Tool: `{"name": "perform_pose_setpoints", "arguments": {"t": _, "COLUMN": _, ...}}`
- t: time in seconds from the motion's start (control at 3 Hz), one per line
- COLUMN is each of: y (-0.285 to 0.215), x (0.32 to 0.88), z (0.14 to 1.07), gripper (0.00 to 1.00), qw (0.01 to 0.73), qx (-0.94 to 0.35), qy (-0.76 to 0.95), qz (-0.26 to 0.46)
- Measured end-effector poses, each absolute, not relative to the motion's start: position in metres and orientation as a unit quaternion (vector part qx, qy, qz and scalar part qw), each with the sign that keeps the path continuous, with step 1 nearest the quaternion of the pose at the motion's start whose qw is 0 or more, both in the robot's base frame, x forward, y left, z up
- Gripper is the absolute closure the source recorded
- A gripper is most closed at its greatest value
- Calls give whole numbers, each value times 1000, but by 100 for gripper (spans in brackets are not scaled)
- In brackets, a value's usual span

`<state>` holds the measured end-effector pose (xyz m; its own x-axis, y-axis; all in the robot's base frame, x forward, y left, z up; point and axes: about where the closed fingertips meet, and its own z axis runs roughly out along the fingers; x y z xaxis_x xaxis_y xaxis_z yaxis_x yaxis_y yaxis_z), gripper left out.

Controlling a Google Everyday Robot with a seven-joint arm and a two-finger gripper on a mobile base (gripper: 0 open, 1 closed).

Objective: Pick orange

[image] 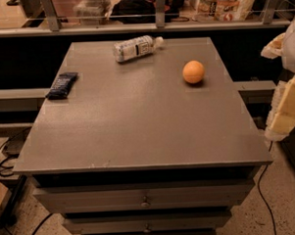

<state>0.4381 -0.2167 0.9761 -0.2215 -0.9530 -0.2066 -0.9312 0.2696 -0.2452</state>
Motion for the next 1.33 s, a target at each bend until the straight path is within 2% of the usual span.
{"name": "perform_pose_setpoints", "arguments": {"t": 0.67, "y": -214, "x": 446, "z": 976, "gripper": 0, "qw": 188, "qx": -605, "qy": 773, "qz": -26}}
{"name": "perform_pose_setpoints", "arguments": {"t": 1.33, "y": -218, "x": 486, "z": 955, "gripper": 0, "qw": 263, "qx": -602, "qy": 753, "qz": 33}}
